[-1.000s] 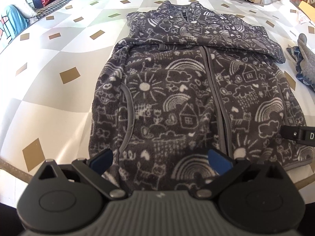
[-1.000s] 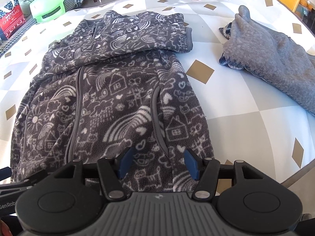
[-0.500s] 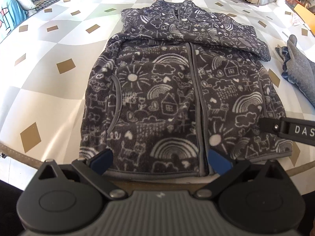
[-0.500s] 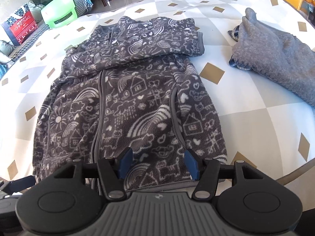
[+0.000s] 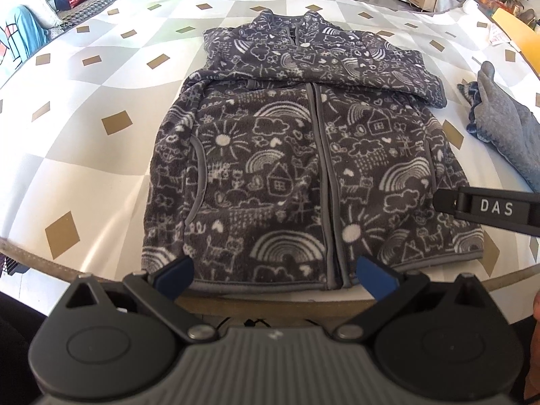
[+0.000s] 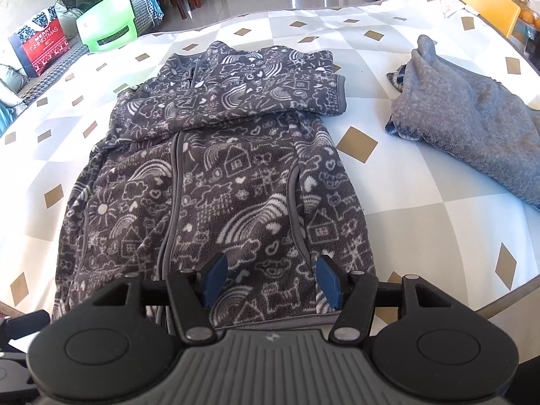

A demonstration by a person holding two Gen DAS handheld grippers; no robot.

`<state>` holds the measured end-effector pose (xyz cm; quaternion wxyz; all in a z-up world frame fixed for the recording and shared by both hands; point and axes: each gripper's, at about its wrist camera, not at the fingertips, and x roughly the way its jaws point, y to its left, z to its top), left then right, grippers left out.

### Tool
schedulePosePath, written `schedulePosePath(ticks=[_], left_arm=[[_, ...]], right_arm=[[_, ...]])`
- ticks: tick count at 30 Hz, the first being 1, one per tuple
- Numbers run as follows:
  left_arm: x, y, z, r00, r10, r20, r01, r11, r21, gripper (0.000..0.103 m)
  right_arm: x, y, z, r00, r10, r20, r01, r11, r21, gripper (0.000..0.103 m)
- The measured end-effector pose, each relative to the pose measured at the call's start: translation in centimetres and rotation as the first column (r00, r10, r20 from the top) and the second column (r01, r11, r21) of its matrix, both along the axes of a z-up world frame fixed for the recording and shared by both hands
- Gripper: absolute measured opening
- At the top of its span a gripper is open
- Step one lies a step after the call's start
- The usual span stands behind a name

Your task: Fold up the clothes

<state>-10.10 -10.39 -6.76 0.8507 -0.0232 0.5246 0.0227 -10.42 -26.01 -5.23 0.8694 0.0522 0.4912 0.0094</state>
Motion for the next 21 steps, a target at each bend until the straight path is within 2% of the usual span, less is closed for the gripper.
schedulePosePath(ticks=[5,21], left_arm=[[-0.2,-0.1,1.0,0.999,-0.004,0.037,0.003,1.0,0.026,0.103],[-1.0,-0.2,1.8,0.999,-0.005,0.047,0.004,1.0,0.024,0.103]], right_arm=[[-0.1,0.1,0.2,1.0,0.007,0.014,-0.007,1.0,-0.005,0.057],[-0.5,0.6,0.6,0.999,0.029,0.029,-0.029,1.0,-0.002,0.057]])
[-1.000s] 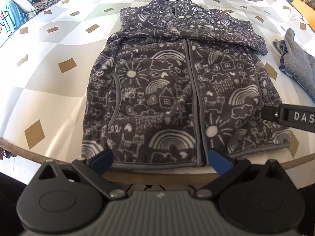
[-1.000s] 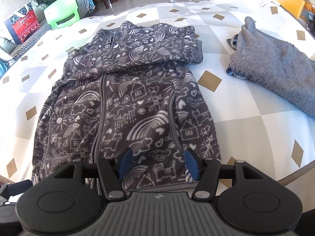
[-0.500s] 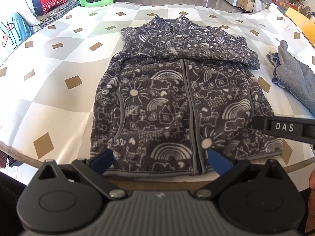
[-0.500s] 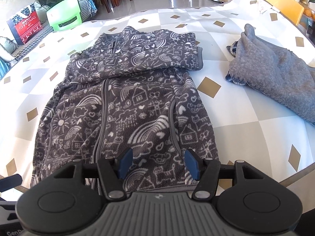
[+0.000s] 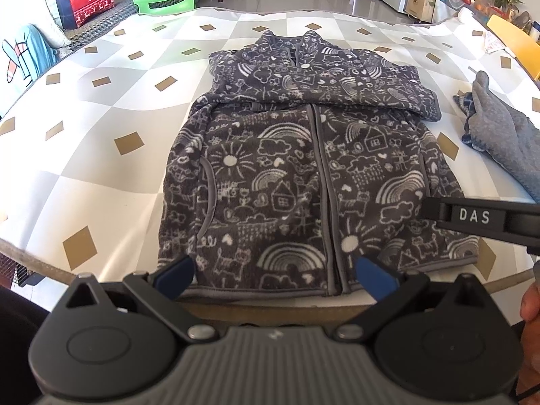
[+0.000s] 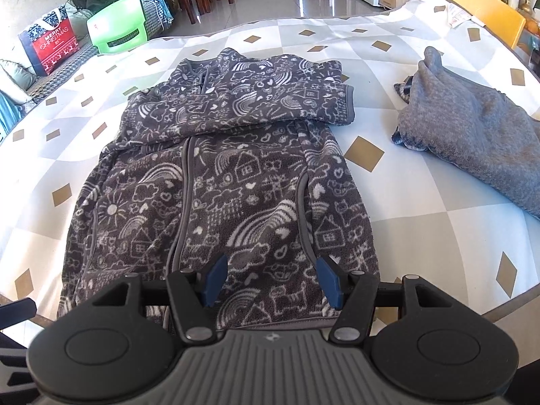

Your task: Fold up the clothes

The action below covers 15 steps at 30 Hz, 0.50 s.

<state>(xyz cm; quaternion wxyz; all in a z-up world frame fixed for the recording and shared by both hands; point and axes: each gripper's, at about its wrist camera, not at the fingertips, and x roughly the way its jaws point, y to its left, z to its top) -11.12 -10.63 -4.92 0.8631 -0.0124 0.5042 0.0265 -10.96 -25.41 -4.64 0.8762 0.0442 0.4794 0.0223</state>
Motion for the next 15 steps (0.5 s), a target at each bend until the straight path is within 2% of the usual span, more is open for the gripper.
schedulePosePath(ticks=[15], left_arm=[[-0.17,-0.41,-0.04,1.0,-0.015,-0.02,0.015,1.0,-0.004,0.103]], right_arm=[[0.06,0.3,-0.16,1.0,0.01,-0.012,-0.01,1.0,-0.006,0.057]])
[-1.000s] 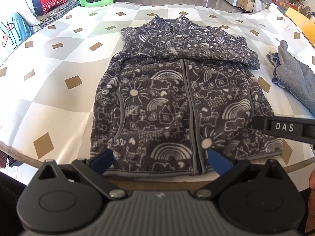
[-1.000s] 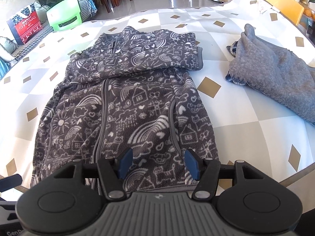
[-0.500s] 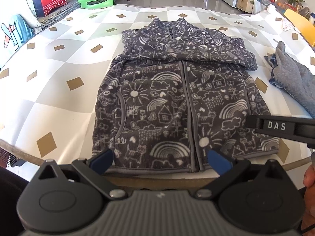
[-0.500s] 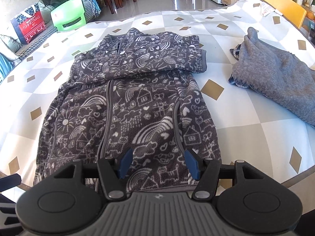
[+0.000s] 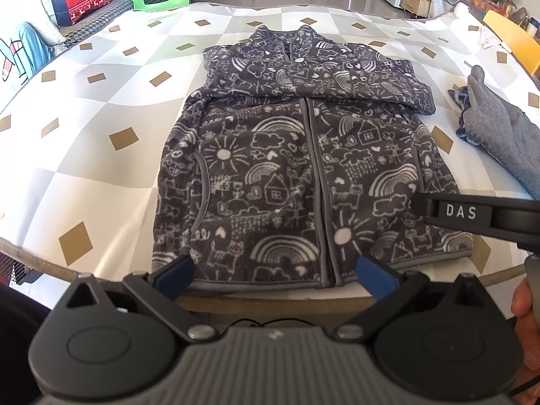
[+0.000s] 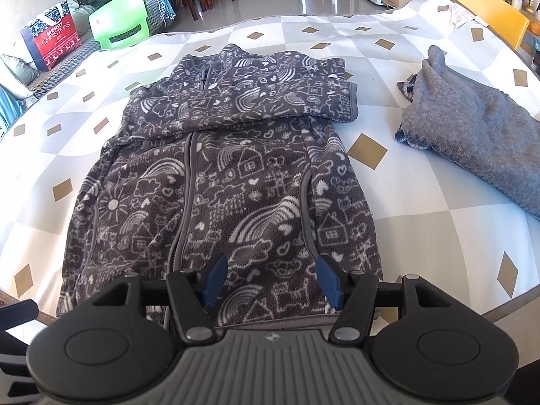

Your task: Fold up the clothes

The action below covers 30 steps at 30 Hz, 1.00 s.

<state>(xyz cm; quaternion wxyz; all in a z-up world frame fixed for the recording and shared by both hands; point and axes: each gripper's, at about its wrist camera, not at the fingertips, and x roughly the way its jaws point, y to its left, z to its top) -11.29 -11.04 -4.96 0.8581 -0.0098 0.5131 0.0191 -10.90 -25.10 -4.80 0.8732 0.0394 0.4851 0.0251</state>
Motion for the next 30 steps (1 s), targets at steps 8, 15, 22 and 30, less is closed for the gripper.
schedulePosePath(ticks=[8,15,22,30], left_arm=[[-0.18,-0.17,-0.34,1.0,-0.006,-0.025,0.006,1.0,-0.001,0.103],[-0.3,-0.31,-0.6,0.999,-0.014,-0.046,0.013,1.0,-0.013,0.103],[-0.38,-0.44,-0.49,0.999,-0.016,-0.039,0.015,1.0,-0.011,0.103],[-0.34,-0.2,-0.32,1.0,-0.006,-0.027,0.005,1.0,-0.021,0.103]], right_arm=[[0.16,0.24,-0.47,0.999,-0.001,-0.035,0.0,0.999,-0.036,0.057],[0.18,0.32,-0.9,0.998,0.003,-0.06,-0.006,0.999,-0.048,0.057],[0.09,0.43,-0.8,0.999,0.005,-0.051,-0.008,0.998,-0.057,0.057],[-0.21,0.87,0.01,1.0,0.007,0.014,-0.006,0.991,-0.131,0.057]])
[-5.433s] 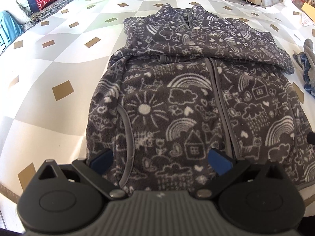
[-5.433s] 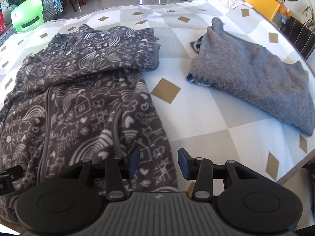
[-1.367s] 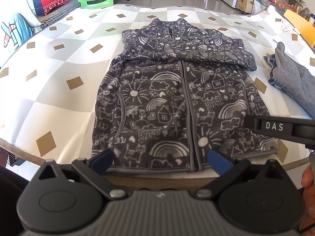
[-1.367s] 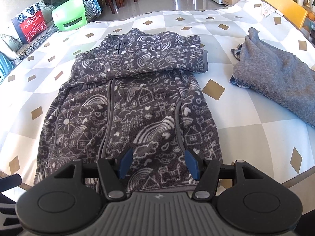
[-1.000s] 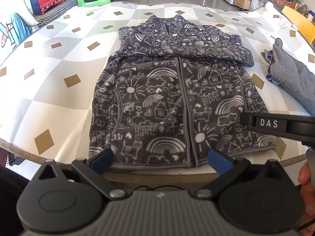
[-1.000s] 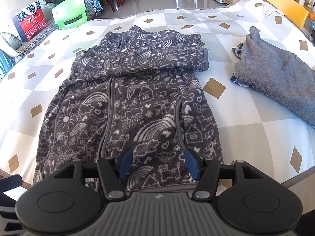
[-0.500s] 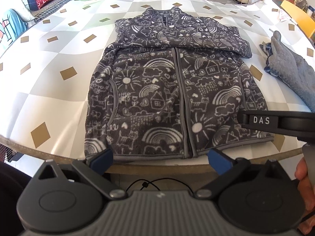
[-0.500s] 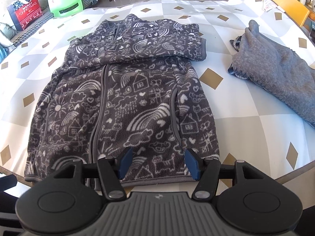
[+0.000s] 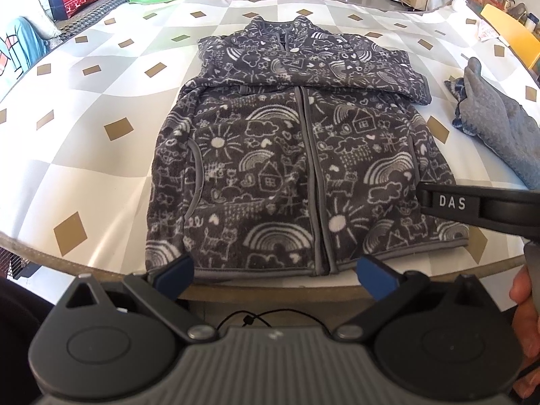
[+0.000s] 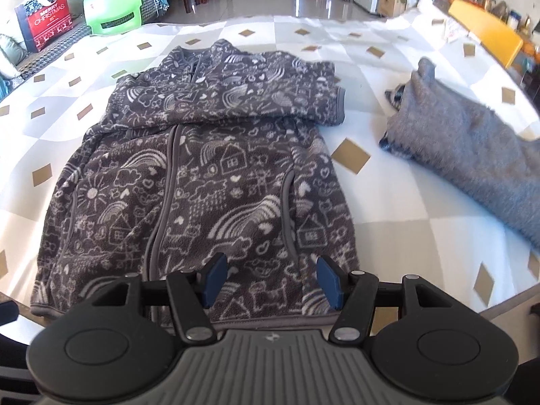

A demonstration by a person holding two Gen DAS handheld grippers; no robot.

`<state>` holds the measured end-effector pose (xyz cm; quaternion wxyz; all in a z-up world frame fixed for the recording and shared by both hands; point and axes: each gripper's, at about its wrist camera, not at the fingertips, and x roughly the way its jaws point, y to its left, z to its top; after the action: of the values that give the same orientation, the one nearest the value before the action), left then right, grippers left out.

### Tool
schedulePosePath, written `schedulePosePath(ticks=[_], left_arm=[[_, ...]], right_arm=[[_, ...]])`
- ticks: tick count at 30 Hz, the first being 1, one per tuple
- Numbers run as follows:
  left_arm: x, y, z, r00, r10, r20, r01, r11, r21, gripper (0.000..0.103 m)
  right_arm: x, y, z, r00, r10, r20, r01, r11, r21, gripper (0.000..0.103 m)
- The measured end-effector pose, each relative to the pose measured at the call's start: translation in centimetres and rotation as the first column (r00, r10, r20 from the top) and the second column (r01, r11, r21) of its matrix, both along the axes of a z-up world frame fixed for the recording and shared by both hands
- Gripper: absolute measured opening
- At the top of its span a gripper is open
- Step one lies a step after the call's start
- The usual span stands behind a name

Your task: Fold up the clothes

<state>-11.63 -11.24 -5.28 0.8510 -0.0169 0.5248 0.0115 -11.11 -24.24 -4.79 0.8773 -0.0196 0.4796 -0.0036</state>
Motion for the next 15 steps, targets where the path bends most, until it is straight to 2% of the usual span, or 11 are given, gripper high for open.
schedulePosePath(ticks=[15], left_arm=[[-0.07,-0.22,0.14,1.0,-0.004,-0.002,0.004,1.0,-0.006,0.103]], right_arm=[[-0.12,0.48,0.52,0.999,0.022,0.027,-0.021,0.999,-0.031,0.057]])
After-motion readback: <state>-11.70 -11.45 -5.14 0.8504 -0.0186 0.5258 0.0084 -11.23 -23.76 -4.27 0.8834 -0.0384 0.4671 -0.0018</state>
